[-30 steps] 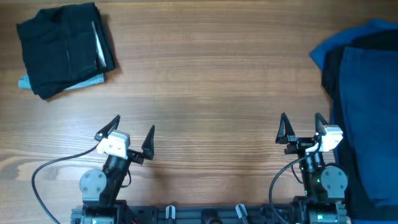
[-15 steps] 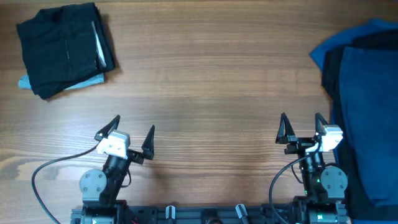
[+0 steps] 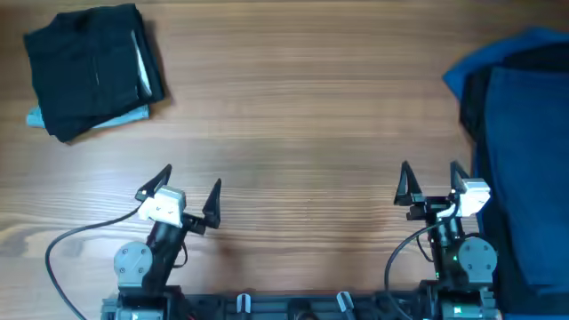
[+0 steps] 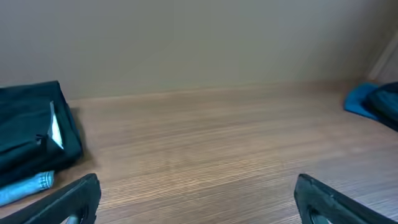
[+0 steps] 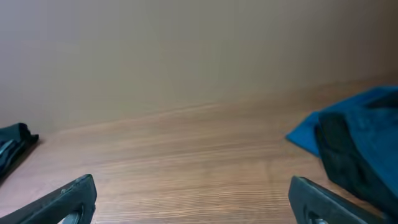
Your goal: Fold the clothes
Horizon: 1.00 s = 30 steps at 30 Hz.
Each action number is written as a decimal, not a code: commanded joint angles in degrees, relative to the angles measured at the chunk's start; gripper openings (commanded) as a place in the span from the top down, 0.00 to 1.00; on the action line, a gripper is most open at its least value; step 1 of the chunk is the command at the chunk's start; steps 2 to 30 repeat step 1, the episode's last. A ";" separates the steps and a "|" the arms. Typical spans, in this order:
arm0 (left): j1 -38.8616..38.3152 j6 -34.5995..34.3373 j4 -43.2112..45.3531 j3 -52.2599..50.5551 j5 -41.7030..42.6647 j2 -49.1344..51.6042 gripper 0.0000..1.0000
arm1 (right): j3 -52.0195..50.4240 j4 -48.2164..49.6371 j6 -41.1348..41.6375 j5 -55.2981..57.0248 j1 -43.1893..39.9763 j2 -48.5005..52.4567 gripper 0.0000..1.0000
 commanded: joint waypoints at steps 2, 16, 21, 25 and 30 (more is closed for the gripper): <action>-0.35 1.31 0.00 -0.48 -0.79 -0.61 0.00 | -0.07 0.20 0.66 0.81 0.28 -0.63 0.00; -0.35 1.31 0.00 -0.48 -0.79 -0.61 0.00 | -0.07 0.20 0.66 0.81 0.28 -0.63 0.00; -0.35 1.31 0.00 -0.48 -0.79 -0.61 0.00 | -0.07 0.20 0.66 0.81 0.28 -0.63 0.00; -0.35 1.31 0.00 -0.48 -0.79 -0.61 0.00 | -0.07 0.20 0.66 0.81 0.28 -0.63 0.00; -0.35 1.31 0.00 -0.48 -0.79 -0.61 0.00 | -0.07 0.20 0.66 0.81 0.28 -0.63 0.00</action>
